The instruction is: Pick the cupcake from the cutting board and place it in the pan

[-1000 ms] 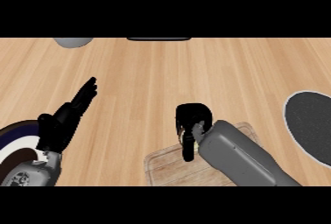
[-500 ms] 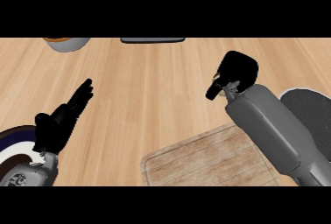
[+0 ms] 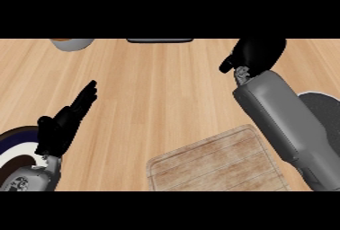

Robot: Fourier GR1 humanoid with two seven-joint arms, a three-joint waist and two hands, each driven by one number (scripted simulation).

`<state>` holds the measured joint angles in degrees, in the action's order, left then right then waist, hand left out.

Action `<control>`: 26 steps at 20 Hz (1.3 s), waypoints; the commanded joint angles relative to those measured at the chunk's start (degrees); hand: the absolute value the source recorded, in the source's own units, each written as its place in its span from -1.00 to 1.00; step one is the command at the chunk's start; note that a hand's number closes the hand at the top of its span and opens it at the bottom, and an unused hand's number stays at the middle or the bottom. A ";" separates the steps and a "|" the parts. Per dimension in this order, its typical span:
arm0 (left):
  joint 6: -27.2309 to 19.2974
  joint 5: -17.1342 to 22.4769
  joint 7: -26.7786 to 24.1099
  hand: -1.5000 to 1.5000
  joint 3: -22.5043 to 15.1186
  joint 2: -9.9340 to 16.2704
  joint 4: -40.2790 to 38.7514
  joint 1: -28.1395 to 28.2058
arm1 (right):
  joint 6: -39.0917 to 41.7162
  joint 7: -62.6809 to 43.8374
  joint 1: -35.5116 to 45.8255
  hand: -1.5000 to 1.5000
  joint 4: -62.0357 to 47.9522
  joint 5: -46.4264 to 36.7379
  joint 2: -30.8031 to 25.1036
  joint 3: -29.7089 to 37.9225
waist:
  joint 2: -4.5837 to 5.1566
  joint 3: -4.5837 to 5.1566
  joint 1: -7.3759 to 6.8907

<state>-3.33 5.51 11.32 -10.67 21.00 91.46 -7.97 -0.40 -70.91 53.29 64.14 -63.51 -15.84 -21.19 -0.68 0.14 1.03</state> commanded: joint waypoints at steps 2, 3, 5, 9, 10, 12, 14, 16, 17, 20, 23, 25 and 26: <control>-0.14 -0.26 0.23 0.00 -0.71 -0.62 1.88 0.82 | -9.13 -14.29 -3.46 1.00 0.34 -9.72 1.20 5.53 | 0.15 -0.18 -0.01; -0.15 -0.28 -1.18 0.00 -0.38 -0.39 1.37 2.94 | -12.04 -14.29 -5.67 1.00 1.79 -11.83 1.43 5.97 | 0.13 -0.17 -0.04; -0.44 -0.45 -0.17 0.00 -0.73 -0.96 1.36 1.76 | -15.68 -14.16 -5.91 1.00 3.93 -13.18 1.77 9.15 | 0.34 -0.25 0.04; 0.65 1.19 0.00 0.00 2.61 0.90 0.73 0.11 | -19.01 -10.84 -13.33 1.00 7.77 -16.99 1.95 13.46 | 0.52 -0.23 0.40; -1.06 -1.01 1.88 0.00 -0.35 -1.02 2.24 0.03 | -18.49 -8.77 -15.93 1.00 9.17 -16.93 1.05 14.76 | 0.37 -0.26 0.68; 0.82 -0.26 -1.89 0.00 0.29 -0.65 0.67 1.99 | -17.99 -7.28 -17.94 1.00 9.90 -18.61 0.54 17.28 | 0.52 -0.16 0.07; 0.57 -0.86 -3.06 0.00 0.12 -1.73 -2.07 1.11 | -19.46 -6.08 -20.54 1.00 9.64 -20.60 0.19 19.70 | 0.74 -0.14 0.22; 0.03 -0.82 -1.45 0.00 0.83 -1.10 0.79 1.63 | -23.22 -2.47 -23.96 1.00 8.40 -20.50 -1.82 23.82 | 0.75 -0.21 -0.45; 1.96 0.42 -1.09 0.00 2.40 0.23 -1.06 -0.53 | -21.42 -3.73 -24.47 1.00 10.46 -22.63 -0.64 23.51 | 0.68 -0.16 -0.15; 1.34 -0.71 -0.72 0.00 0.97 -1.74 -1.88 -1.64 | -28.19 3.08 -30.81 1.00 8.38 -20.61 -1.93 28.21 | 0.86 -0.22 -0.19; 1.56 -1.60 -3.50 0.00 0.98 -2.27 -2.09 0.17 | -28.94 5.81 -33.24 1.00 10.03 -19.47 -2.37 32.01 | 0.71 -0.16 -0.46; 1.93 -0.46 2.26 0.00 1.17 -2.16 0.96 -1.31 | -32.95 9.82 -33.47 1.00 6.66 -17.15 -2.98 34.94 | 0.73 -0.21 -0.96; -0.14 -3.24 1.53 0.00 0.05 -3.89 -0.27 -2.41 | -30.62 12.35 -35.89 1.00 9.66 -15.43 -4.53 35.62 | 0.65 -0.18 -0.54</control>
<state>-2.00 4.37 11.46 -9.67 18.99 91.12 -8.94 -26.06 -59.06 21.46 72.95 -82.13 -18.62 10.53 0.03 -0.05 0.45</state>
